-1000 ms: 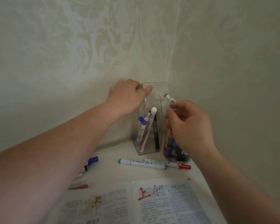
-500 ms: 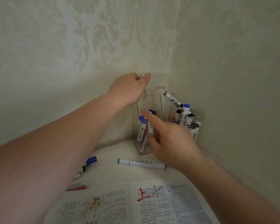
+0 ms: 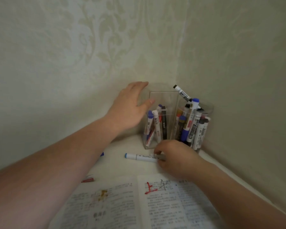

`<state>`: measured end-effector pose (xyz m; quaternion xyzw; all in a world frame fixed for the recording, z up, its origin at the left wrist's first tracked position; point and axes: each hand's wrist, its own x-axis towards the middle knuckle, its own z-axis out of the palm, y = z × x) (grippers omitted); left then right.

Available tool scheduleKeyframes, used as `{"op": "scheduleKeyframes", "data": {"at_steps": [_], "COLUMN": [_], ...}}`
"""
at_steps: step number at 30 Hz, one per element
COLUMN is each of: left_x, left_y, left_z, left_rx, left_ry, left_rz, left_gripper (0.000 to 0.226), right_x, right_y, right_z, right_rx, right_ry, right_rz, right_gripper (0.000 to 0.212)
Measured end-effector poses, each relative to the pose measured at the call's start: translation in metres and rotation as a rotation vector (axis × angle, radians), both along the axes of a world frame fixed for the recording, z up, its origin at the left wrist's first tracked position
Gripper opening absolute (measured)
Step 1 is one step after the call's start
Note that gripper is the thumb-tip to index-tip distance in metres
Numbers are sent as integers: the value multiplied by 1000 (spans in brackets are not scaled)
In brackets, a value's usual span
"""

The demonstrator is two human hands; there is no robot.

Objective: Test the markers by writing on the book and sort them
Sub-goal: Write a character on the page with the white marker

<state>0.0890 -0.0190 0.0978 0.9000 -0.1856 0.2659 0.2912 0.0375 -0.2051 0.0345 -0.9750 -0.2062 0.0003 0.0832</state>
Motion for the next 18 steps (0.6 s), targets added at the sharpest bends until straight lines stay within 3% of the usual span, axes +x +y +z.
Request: {"op": "scheduleKeyframes", "data": {"at_steps": [2,5,8,11,15,18], "left_x": [-23,-60,-77,-76,-73,-75], "left_y": [1,4,6,16,27,27], "left_z": [-5,-29,-64,-96,-109,-104], "left_rx": [-130,-281,-144,55,272,285], "left_ry": [-42,-30,-5,37,102,179], "left_rz": [12,20,-38,-39,-55,-88], "left_gripper": [54,26,2,12,41,35], "right_x": [0,1,1,-3,-16,-24], "right_y": [2,4,8,10,1,-17], "right_z": [0,-4,-7,-8,4,11], "right_rx": [-70,-135,-179,-154,47,476], "right_ry": [-14,-32,-42,-70,-92,14], "right_rz": [34,75,32,28,26,8], "right_gripper": [20,13,7,18,13,7]}}
